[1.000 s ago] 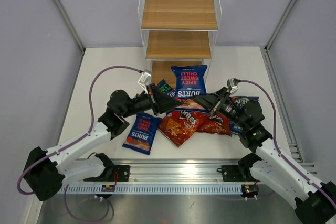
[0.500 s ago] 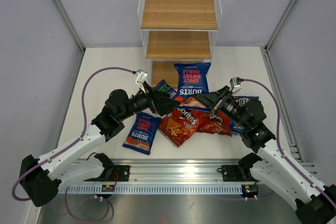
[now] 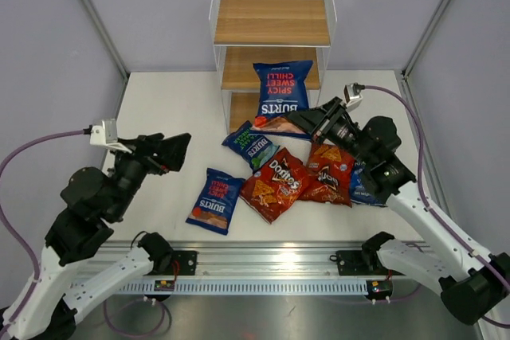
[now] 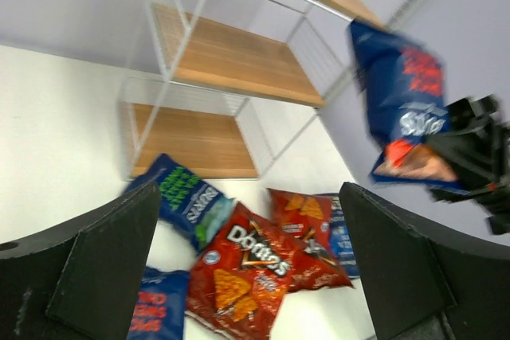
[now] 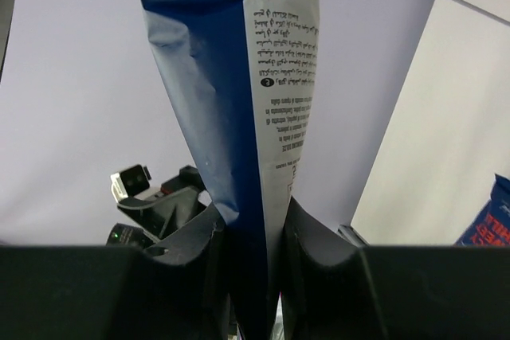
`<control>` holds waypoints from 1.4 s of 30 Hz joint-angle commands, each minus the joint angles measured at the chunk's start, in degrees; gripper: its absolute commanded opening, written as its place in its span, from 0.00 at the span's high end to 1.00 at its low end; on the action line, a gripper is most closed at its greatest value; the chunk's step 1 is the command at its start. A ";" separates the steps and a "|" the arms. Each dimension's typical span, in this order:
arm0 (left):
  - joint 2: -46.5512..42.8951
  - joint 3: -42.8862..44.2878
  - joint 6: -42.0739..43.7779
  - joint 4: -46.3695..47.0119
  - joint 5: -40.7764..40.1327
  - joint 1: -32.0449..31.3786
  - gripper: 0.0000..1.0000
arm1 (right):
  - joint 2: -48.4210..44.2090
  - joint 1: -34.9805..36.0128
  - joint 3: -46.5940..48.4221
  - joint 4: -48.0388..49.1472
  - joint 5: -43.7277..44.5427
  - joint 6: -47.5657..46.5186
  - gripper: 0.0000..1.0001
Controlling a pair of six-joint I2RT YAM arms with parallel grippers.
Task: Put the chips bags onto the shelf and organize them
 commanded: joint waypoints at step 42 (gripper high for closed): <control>-12.78 -9.67 7.17 -18.92 -9.28 0.03 0.01 | 60.05 -1.56 84.89 -28.39 12.17 -15.85 0.83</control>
